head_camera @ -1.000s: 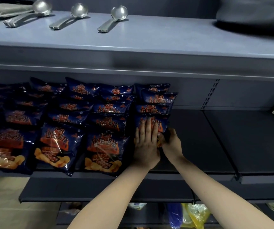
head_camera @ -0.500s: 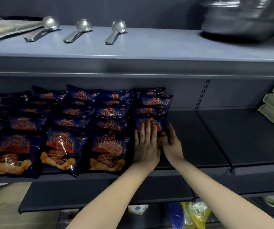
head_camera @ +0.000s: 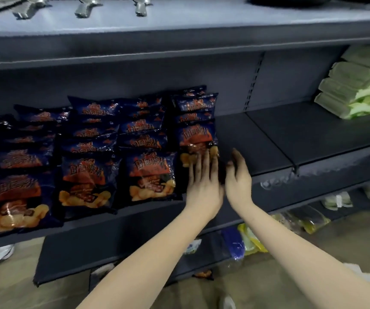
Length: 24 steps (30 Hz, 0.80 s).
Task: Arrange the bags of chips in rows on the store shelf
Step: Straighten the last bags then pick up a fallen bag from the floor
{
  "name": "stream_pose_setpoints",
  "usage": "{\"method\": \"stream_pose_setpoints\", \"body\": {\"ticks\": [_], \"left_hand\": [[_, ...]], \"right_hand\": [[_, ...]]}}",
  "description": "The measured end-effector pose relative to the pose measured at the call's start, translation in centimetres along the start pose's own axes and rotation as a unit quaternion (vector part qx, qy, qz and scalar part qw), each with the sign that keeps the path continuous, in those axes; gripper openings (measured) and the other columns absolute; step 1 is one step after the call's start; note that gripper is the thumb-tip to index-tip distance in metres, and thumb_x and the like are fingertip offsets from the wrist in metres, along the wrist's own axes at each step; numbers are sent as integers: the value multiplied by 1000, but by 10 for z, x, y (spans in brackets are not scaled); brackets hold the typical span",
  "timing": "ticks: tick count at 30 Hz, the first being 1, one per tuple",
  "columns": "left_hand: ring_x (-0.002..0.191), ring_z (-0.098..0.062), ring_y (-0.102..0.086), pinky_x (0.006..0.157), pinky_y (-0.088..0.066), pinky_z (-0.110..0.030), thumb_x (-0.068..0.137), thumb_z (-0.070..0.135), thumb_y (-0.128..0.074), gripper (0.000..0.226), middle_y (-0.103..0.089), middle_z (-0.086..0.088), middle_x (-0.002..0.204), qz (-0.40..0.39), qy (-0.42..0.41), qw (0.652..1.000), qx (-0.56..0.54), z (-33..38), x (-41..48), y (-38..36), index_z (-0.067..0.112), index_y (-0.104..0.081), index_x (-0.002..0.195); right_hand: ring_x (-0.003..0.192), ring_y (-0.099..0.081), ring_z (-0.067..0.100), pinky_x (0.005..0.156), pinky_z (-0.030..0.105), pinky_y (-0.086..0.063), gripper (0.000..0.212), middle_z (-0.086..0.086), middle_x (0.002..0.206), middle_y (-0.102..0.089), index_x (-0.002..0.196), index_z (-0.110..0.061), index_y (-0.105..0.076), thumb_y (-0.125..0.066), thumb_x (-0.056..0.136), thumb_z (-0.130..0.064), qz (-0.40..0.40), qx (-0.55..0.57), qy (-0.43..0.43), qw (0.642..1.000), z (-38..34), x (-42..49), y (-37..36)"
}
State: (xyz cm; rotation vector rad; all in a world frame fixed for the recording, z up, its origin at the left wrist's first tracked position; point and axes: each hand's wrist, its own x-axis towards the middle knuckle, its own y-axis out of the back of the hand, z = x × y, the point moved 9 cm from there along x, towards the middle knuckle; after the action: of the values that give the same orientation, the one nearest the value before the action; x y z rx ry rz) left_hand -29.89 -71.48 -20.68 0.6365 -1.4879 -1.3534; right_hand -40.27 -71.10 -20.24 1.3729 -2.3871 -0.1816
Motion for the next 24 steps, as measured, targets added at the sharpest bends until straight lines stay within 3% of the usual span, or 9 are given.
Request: {"method": "stream_pose_setpoints", "body": {"ticks": [2, 5, 11, 14, 19, 21, 24], "left_hand": [[139, -35, -28, 111, -18, -50, 79, 30, -55, 74, -28, -20, 150, -10, -30, 999, -8, 1, -14, -5, 3, -30, 143], [140, -35, -24, 113, -18, -49, 77, 25, -60, 79, -25, -19, 152, -22, -48, 999, -12, 0, -31, 0, 3, -25, 144], [140, -34, -25, 113, -11, -49, 79, 25, -63, 80, -32, -15, 149, -13, -38, 999, 14, 0, -53, 23, 3, -24, 145], [140, -35, -24, 113, -13, -49, 82, 24, -59, 76, -31, -16, 150, -5, -17, 1000, 25, 5, -62, 33, 2, -22, 145], [145, -31, 0, 116, 2, -44, 93, 25, -42, 70, -8, -12, 157, -25, 12, 999, 23, 25, -96, 37, 6, -3, 149], [145, -30, 0, 117, 0, -43, 94, 24, -41, 69, -8, -12, 157, -28, 18, 999, 23, 32, -111, 37, 6, -2, 149], [144, -29, -12, 117, -11, -37, 94, 17, -41, 64, -16, -14, 155, -26, 39, 997, -58, 42, -132, 34, 4, -10, 148]], "right_hand": [[129, -42, 14, 98, 13, -28, 41, 3, 143, -45, 141, -16, -38, -37, 100, -16, 9, -10, 2, 1000, 0, -15, 5], [128, -42, 12, 96, 11, -28, 41, 1, 143, -44, 141, -18, -37, -36, 101, -20, 8, -13, -2, 1000, 3, -36, 10], [127, -45, 16, 104, 28, -35, 38, 1, 139, -49, 138, -18, -41, -37, 100, -23, -14, -11, 6, 1000, -5, -56, 17], [126, -45, 16, 104, 31, -35, 37, 1, 137, -50, 136, -19, -42, -37, 100, -23, -33, -17, 11, 999, -6, -68, 22], [128, -42, 16, 108, 34, -34, 38, 0, 138, -48, 137, -20, -41, -37, 100, -26, -99, -54, 14, 994, 0, -96, 37], [127, -43, 15, 108, 35, -35, 38, 0, 137, -49, 136, -20, -42, -37, 100, -26, -114, -60, 14, 992, 2, -105, 46], [126, -43, 15, 107, 34, -34, 37, 1, 136, -49, 136, -19, -43, -38, 99, -26, -128, -71, 5, 989, 9, -117, 59]]}}
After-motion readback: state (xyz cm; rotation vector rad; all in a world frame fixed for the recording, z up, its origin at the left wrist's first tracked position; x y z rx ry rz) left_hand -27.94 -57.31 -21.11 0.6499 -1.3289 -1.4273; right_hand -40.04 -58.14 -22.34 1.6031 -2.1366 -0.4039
